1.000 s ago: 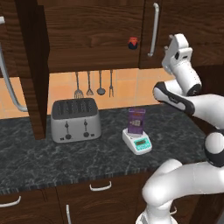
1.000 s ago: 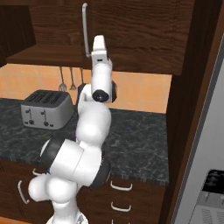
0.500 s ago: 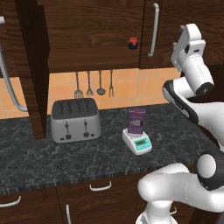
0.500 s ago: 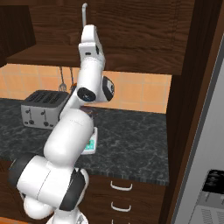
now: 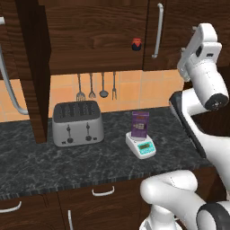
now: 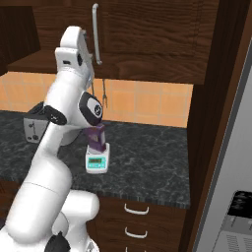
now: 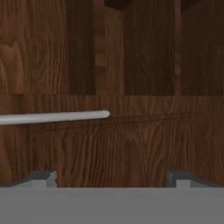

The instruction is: Pick the cereal and place it on the digital scale for weighing, and close the cabinet.

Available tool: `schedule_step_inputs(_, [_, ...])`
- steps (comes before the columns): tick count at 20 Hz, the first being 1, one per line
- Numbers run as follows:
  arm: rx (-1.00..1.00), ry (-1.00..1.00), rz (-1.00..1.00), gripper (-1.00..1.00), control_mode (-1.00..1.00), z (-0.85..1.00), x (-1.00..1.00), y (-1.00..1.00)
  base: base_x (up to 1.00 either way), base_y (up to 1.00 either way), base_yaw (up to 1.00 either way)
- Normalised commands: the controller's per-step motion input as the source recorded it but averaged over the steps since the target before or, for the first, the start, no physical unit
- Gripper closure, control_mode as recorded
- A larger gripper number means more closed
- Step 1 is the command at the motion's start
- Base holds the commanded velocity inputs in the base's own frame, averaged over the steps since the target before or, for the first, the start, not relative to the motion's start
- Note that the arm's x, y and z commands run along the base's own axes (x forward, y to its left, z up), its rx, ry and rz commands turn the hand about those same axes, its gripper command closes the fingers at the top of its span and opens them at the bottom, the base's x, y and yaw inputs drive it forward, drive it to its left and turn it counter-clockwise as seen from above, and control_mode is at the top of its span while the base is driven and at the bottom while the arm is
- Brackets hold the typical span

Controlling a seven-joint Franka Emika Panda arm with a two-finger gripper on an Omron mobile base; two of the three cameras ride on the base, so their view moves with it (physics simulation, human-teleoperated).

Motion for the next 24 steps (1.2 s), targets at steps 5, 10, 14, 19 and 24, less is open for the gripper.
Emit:
schedule_step_inputs(5, [0.02, 0.30, 0.00, -1.00, -1.00, 0.06, -0.54, 0.78, 0.00, 0.00, 0.00])
schedule_step_inputs(10, [0.05, 0.02, 0.00, -1.00, -1.00, -0.17, -0.44, 0.88, 0.00, 0.00, 0.00])
schedule_step_inputs(14, [0.06, 0.19, 0.00, -1.00, -1.00, -0.13, -0.61, 0.67, 0.00, 0.00, 0.00])
schedule_step_inputs(19, [0.10, 0.14, 0.04, -1.00, -1.00, -0.60, -0.16, 0.76, 0.00, 0.00, 0.00])
schedule_step_inputs(24, [0.02, -0.08, 0.05, -1.00, -1.00, -0.51, -0.11, 0.34, 0.00, 0.00, 0.00])
